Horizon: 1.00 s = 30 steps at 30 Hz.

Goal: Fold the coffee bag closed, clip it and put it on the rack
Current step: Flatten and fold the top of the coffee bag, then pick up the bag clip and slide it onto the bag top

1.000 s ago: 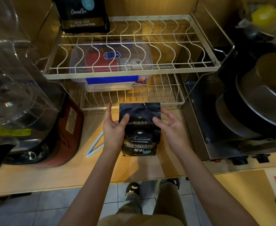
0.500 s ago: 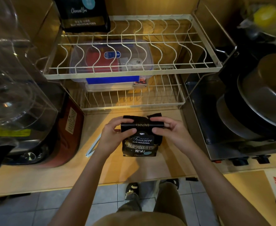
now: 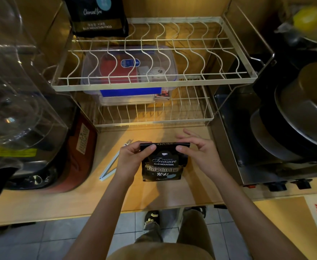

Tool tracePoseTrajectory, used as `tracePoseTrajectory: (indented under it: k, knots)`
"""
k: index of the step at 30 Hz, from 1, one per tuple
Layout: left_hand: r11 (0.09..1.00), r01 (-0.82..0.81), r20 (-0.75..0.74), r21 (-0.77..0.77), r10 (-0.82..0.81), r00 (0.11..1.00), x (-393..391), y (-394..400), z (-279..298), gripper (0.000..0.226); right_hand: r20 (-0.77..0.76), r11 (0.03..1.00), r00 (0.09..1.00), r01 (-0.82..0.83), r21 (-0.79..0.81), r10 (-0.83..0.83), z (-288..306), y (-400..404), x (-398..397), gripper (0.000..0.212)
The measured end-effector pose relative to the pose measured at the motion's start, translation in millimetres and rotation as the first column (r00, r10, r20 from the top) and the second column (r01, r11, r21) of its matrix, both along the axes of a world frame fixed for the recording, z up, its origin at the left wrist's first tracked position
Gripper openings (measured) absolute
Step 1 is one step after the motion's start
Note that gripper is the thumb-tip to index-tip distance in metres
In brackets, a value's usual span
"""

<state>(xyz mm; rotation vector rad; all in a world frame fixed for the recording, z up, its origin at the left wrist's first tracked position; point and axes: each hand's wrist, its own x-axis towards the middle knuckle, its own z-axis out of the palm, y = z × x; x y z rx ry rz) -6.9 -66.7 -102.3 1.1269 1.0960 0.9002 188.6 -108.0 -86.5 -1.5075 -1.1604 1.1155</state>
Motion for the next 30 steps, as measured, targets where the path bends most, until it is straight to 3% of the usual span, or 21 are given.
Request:
tracePoseTrajectory:
  k: [6, 12, 14, 15, 17, 20, 23, 26, 30]
  knots:
    - [0.998, -0.056, 0.044, -0.033, 0.057, 0.997, 3.4, -2.4, -1.3, 0.006, -0.095, 0.997, 0.993, 0.071, -0.024, -0.073, -3.5, -0.5, -3.8, 0.021]
    - [0.996, 0.084, -0.026, -0.025, -0.085, 0.996, -13.6, 2.5, 0.3, 0.022, -0.162, 0.998, 0.985, 0.064, -0.007, -0.064, -11.6, 4.8, -1.2, 0.022]
    - [1.0, -0.008, -0.111, -0.029, 0.004, 0.994, -31.6, 7.3, -7.3, 0.02, -0.19, 0.997, 0.979, 0.082, 0.003, -0.079, -14.3, 6.0, 0.3, 0.023]
    - [0.996, -0.087, -0.215, 0.002, 0.086, 0.973, -42.5, 8.9, -13.6, 0.018, -0.195, 0.996, 0.977, 0.086, 0.007, -0.083, -15.4, 6.2, 0.8, 0.022]
    - [0.981, -0.16, -0.505, 0.107, 0.192, 0.841, -65.1, 9.5, -27.7, 0.015, -0.198, 0.996, 0.977, 0.082, 0.022, -0.076, -17.4, 6.7, 0.6, 0.021]
    - [0.982, -0.043, -0.762, 0.184, 0.17, 0.625, -90.8, 2.1, -51.7, 0.019, -0.198, 0.996, 0.977, 0.085, 0.032, -0.078, -20.1, 8.9, -0.9, 0.023]
    - [0.991, 0.057, -0.865, 0.12, 0.076, 0.496, -103.1, -12.9, -72.6, 0.023, -0.208, 0.997, 0.976, 0.075, 0.027, -0.067, -21.6, 11.1, -0.8, 0.026]
    - [0.993, 0.035, -0.908, 0.116, 0.092, 0.41, -102.9, -26.4, -84.1, 0.03, -0.188, 0.998, 0.981, 0.052, 0.023, -0.047, -22.8, 12.8, -0.1, 0.023]
    - [0.983, 0.029, -0.888, 0.179, 0.148, 0.436, -99.6, -24.1, -83.5, 0.023, -0.164, 0.998, 0.985, 0.064, 0.013, -0.061, -24.6, 14.3, -0.2, 0.02]
